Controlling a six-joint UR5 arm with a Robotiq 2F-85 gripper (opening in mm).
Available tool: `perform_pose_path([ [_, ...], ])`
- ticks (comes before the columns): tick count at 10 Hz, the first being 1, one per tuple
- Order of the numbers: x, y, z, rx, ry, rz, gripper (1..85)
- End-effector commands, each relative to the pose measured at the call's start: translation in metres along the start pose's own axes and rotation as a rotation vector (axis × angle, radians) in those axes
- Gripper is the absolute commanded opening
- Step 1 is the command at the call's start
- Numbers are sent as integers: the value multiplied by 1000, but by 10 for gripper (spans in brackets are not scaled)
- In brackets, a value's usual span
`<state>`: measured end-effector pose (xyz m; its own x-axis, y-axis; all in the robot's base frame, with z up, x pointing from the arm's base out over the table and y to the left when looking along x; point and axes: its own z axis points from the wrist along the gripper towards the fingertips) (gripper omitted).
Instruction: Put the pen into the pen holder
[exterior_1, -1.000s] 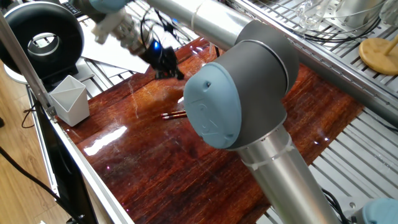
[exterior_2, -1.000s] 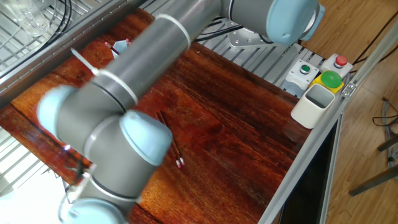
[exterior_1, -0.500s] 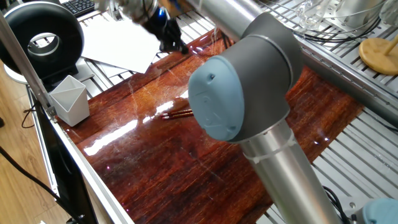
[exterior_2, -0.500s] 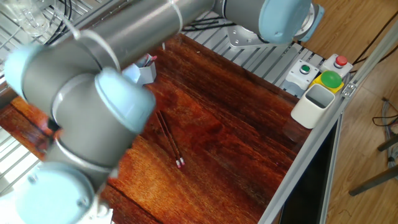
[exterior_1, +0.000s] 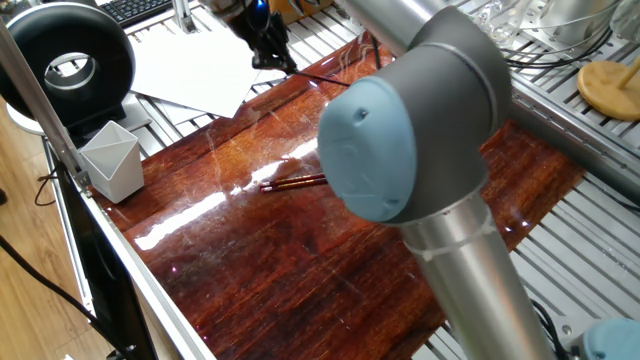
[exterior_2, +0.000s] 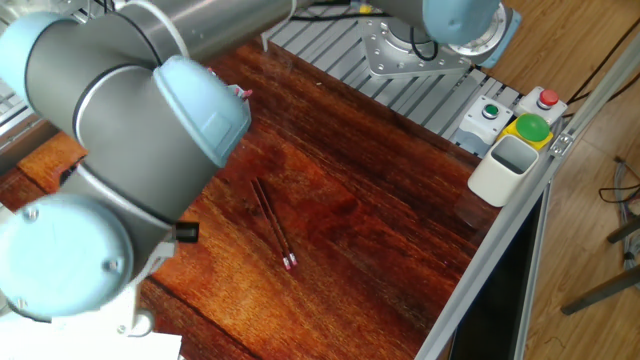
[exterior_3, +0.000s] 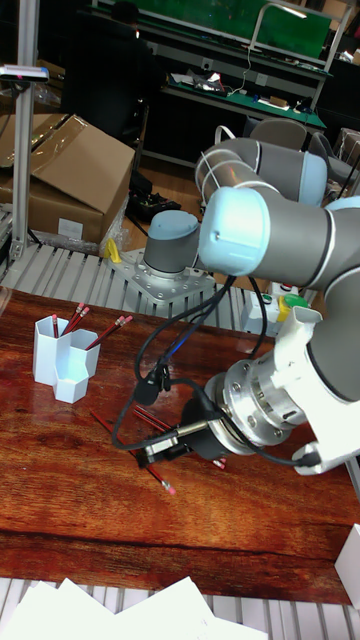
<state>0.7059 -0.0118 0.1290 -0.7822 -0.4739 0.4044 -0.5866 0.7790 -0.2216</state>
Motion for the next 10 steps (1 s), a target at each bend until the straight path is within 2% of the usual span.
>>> perform_pose_path([
  [1, -25, 6, -6, -37, -113, 45, 10],
  [2, -30, 12, -7, -58, -136, 34, 10],
  [5, -30, 8, -7, -44, -136, 24, 10],
  [7, -24, 11, -6, -54, -110, 1, 10],
  [8, -16, 15, -15, -72, -112, -20, 10],
  [10, 41, 15, -61, -100, -127, -40, 10],
])
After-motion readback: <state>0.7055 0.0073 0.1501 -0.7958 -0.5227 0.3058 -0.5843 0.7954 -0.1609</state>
